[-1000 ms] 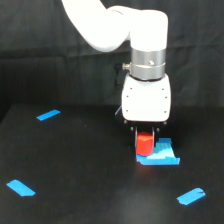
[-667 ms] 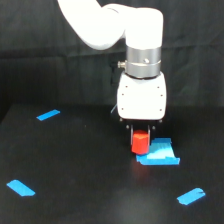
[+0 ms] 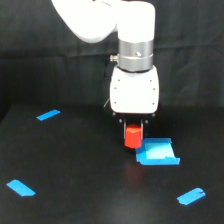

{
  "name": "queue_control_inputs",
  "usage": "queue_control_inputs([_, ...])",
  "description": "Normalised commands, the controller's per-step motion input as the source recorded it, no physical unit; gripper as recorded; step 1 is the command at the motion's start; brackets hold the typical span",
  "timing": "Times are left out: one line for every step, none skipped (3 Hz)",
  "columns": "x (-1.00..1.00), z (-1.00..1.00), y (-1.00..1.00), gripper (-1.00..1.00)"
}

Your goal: Pick up the red object from the table

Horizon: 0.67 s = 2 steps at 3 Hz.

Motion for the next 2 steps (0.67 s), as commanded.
queue_control_inputs([-0.28,1.00,-0.01,-1.00])
queue_control_inputs([-0.22,1.00,0.07,-1.00])
